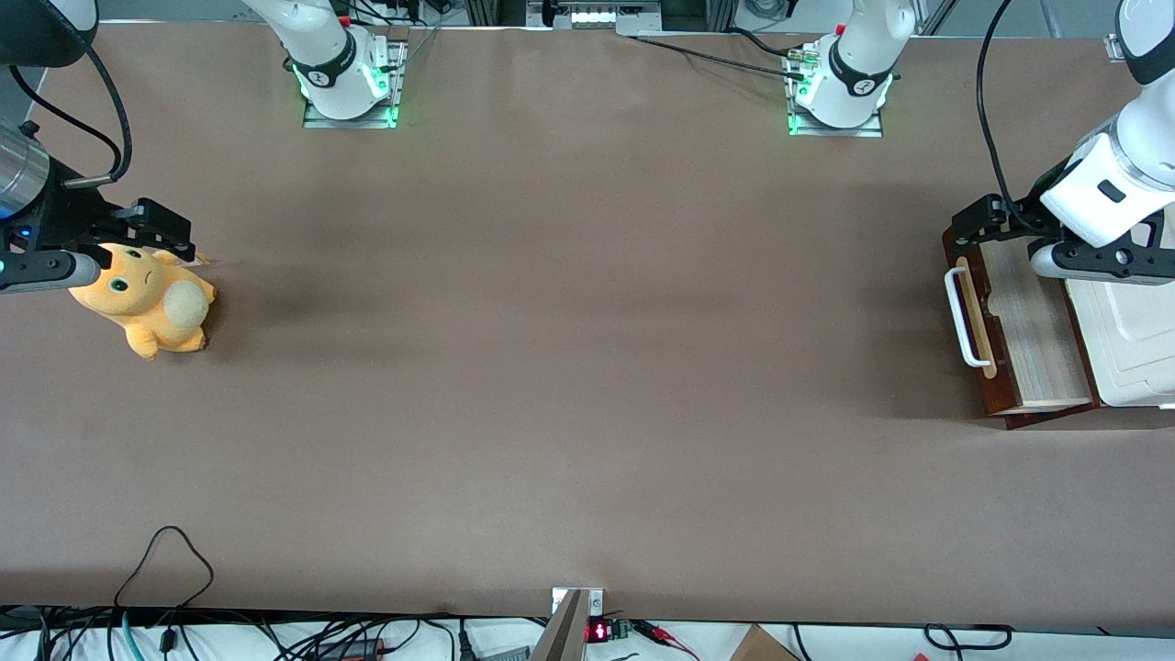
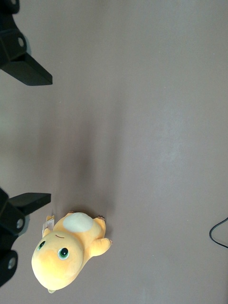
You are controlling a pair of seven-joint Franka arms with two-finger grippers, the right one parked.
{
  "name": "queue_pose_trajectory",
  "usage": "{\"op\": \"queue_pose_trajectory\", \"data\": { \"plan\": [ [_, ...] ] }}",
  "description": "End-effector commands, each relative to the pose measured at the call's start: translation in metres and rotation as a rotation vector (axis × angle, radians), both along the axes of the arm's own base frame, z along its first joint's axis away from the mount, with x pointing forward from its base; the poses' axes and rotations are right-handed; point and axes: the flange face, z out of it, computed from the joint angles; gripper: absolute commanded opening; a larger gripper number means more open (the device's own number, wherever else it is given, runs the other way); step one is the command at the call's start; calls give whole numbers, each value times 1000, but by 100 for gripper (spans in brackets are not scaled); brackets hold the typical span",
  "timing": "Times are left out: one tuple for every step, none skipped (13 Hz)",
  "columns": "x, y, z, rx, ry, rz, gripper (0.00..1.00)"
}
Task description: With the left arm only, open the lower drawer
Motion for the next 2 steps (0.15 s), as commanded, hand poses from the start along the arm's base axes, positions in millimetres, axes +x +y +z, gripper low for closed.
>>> {"op": "queue_pose_trajectory", "data": {
  "plan": [
    [-3, 0, 9, -29, -18, -14, 100],
    [-3, 0, 9, -28, -20, -17, 100]
  ]
}}
